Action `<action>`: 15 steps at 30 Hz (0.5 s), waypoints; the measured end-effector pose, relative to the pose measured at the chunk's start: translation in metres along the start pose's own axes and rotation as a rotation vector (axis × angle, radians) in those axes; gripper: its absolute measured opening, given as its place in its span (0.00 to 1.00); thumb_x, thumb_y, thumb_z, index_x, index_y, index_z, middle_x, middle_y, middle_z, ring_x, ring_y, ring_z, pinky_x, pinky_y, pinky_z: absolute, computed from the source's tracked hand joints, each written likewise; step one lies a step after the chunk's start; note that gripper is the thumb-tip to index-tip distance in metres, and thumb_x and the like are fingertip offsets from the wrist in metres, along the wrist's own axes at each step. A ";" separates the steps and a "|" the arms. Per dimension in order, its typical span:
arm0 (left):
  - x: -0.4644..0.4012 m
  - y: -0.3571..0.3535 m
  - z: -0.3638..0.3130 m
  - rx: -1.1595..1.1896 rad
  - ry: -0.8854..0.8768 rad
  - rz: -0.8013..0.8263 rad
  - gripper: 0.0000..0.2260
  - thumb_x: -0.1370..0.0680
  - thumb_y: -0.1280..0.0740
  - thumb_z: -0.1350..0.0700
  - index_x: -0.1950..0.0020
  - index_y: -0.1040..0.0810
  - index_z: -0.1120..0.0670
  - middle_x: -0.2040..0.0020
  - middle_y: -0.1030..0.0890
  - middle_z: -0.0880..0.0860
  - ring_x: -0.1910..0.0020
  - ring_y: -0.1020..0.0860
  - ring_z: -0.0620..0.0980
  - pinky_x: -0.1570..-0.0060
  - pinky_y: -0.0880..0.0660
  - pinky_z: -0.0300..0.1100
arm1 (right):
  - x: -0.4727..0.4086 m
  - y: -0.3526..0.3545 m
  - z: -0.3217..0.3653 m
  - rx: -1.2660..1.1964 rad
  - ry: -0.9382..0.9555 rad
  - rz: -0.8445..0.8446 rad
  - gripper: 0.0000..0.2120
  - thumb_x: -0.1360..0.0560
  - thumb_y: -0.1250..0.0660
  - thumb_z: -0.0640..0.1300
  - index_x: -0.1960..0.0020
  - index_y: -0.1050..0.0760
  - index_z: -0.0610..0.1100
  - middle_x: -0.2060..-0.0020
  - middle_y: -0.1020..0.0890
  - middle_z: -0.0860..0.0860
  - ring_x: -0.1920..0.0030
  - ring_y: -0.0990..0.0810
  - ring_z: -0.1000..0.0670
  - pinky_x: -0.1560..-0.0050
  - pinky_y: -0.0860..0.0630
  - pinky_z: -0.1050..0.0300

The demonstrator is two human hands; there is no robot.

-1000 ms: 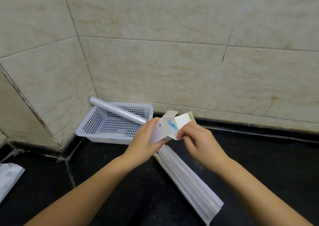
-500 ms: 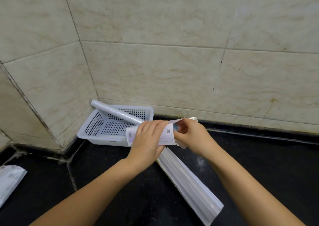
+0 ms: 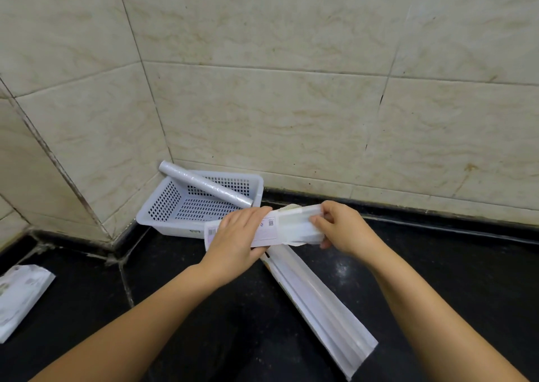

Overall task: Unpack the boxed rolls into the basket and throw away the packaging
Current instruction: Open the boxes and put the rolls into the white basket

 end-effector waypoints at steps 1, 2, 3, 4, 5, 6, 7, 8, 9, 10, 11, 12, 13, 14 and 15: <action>0.005 -0.005 0.008 0.006 0.033 0.043 0.26 0.27 0.32 0.49 0.31 0.36 0.47 0.37 0.27 0.46 0.39 0.31 0.47 0.38 0.39 0.40 | 0.001 0.000 -0.004 -0.037 -0.020 0.024 0.08 0.21 0.40 0.44 0.53 0.27 0.40 0.62 0.18 0.47 0.75 0.20 0.57 0.76 0.29 0.67; 0.011 -0.011 0.018 0.011 0.076 0.086 0.26 0.27 0.32 0.48 0.31 0.37 0.46 0.37 0.27 0.46 0.39 0.31 0.47 0.40 0.38 0.40 | 0.002 0.000 -0.008 -0.052 -0.031 0.035 0.07 0.21 0.40 0.44 0.51 0.27 0.41 0.62 0.17 0.47 0.75 0.19 0.58 0.77 0.29 0.70; 0.019 -0.018 0.028 0.010 0.130 0.134 0.27 0.27 0.32 0.47 0.31 0.37 0.45 0.38 0.27 0.46 0.40 0.30 0.48 0.41 0.36 0.41 | 0.002 0.001 -0.010 -0.041 -0.038 0.037 0.06 0.21 0.41 0.44 0.51 0.27 0.43 0.64 0.16 0.48 0.75 0.20 0.59 0.78 0.30 0.72; 0.028 -0.027 0.038 -0.001 0.193 0.196 0.27 0.27 0.32 0.46 0.30 0.37 0.45 0.38 0.27 0.47 0.40 0.29 0.49 0.41 0.34 0.42 | 0.001 0.001 -0.013 -0.017 -0.044 0.035 0.05 0.21 0.41 0.44 0.52 0.27 0.45 0.66 0.16 0.49 0.76 0.20 0.59 0.79 0.32 0.73; 0.039 -0.036 0.048 -0.018 0.254 0.272 0.28 0.27 0.33 0.43 0.30 0.38 0.45 0.38 0.27 0.47 0.40 0.28 0.49 0.41 0.32 0.44 | 0.000 0.001 -0.015 0.004 -0.050 0.033 0.05 0.21 0.41 0.44 0.53 0.27 0.46 0.68 0.16 0.49 0.76 0.21 0.60 0.80 0.33 0.73; 0.051 -0.047 0.056 -0.040 0.301 0.365 0.29 0.27 0.34 0.39 0.30 0.38 0.45 0.38 0.27 0.47 0.40 0.28 0.49 0.41 0.31 0.46 | -0.002 -0.001 -0.018 0.008 -0.057 0.032 0.05 0.21 0.41 0.45 0.54 0.27 0.47 0.69 0.16 0.49 0.77 0.21 0.59 0.79 0.33 0.72; 0.063 -0.058 0.061 -0.057 0.321 0.464 0.30 0.28 0.36 0.36 0.29 0.38 0.45 0.38 0.27 0.48 0.41 0.28 0.50 0.40 0.31 0.47 | -0.004 -0.003 -0.021 -0.004 -0.063 0.034 0.06 0.21 0.41 0.44 0.55 0.27 0.47 0.70 0.16 0.49 0.77 0.21 0.59 0.78 0.31 0.71; 0.076 -0.070 0.065 -0.073 0.319 0.563 0.32 0.29 0.38 0.33 0.29 0.38 0.45 0.37 0.27 0.48 0.40 0.28 0.50 0.39 0.31 0.47 | -0.006 -0.006 -0.023 -0.032 -0.068 0.038 0.06 0.21 0.40 0.44 0.56 0.27 0.47 0.70 0.16 0.49 0.76 0.20 0.58 0.75 0.29 0.68; 0.087 -0.080 0.066 -0.094 0.298 0.653 0.33 0.29 0.38 0.32 0.29 0.39 0.45 0.35 0.28 0.49 0.39 0.28 0.50 0.38 0.33 0.47 | -0.009 -0.010 -0.026 -0.074 -0.074 0.042 0.06 0.21 0.40 0.44 0.56 0.27 0.47 0.70 0.16 0.48 0.74 0.19 0.55 0.71 0.26 0.63; 0.097 -0.089 0.066 -0.117 0.265 0.733 0.34 0.29 0.37 0.33 0.27 0.41 0.46 0.33 0.30 0.50 0.36 0.30 0.51 0.34 0.35 0.47 | -0.011 -0.016 -0.028 -0.129 -0.083 0.045 0.05 0.21 0.40 0.43 0.55 0.27 0.46 0.69 0.16 0.47 0.71 0.17 0.52 0.68 0.24 0.59; 0.104 -0.096 0.066 -0.120 0.242 0.798 0.36 0.29 0.36 0.35 0.26 0.44 0.46 0.30 0.33 0.51 0.32 0.33 0.51 0.30 0.40 0.48 | -0.015 -0.022 -0.030 -0.190 -0.094 0.050 0.04 0.21 0.40 0.42 0.54 0.27 0.44 0.68 0.16 0.46 0.69 0.16 0.48 0.67 0.22 0.56; 0.107 -0.100 0.066 -0.079 0.248 0.830 0.40 0.30 0.34 0.37 0.24 0.48 0.46 0.27 0.36 0.50 0.29 0.37 0.50 0.26 0.46 0.49 | -0.018 -0.029 -0.032 -0.242 -0.105 0.057 0.04 0.21 0.39 0.41 0.52 0.27 0.41 0.67 0.16 0.44 0.67 0.16 0.46 0.67 0.21 0.55; 0.105 -0.098 0.066 0.036 0.308 0.803 0.43 0.31 0.32 0.37 0.23 0.50 0.46 0.25 0.38 0.49 0.27 0.39 0.48 0.25 0.49 0.49 | -0.022 -0.036 -0.034 -0.275 -0.115 0.066 0.05 0.21 0.39 0.40 0.51 0.27 0.39 0.65 0.16 0.43 0.68 0.16 0.47 0.68 0.21 0.57; 0.098 -0.090 0.068 0.222 0.431 0.724 0.44 0.33 0.31 0.37 0.24 0.51 0.45 0.25 0.38 0.48 0.27 0.39 0.46 0.26 0.47 0.47 | -0.025 -0.044 -0.035 -0.297 -0.123 0.077 0.06 0.21 0.39 0.39 0.50 0.27 0.37 0.62 0.17 0.42 0.69 0.16 0.50 0.69 0.21 0.59; 0.089 -0.079 0.071 0.466 0.573 0.612 0.43 0.33 0.31 0.38 0.24 0.50 0.43 0.26 0.36 0.47 0.29 0.37 0.44 0.29 0.42 0.45 | -0.029 -0.053 -0.035 -0.318 -0.130 0.092 0.07 0.21 0.39 0.39 0.49 0.28 0.36 0.60 0.17 0.41 0.69 0.16 0.52 0.69 0.21 0.59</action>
Point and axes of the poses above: each hand's wrist, its own x-axis away from the middle knuckle, its own y-axis out of the back of the hand, z = x × y, the point moved 6 cm from there along -x, towards the middle knuckle
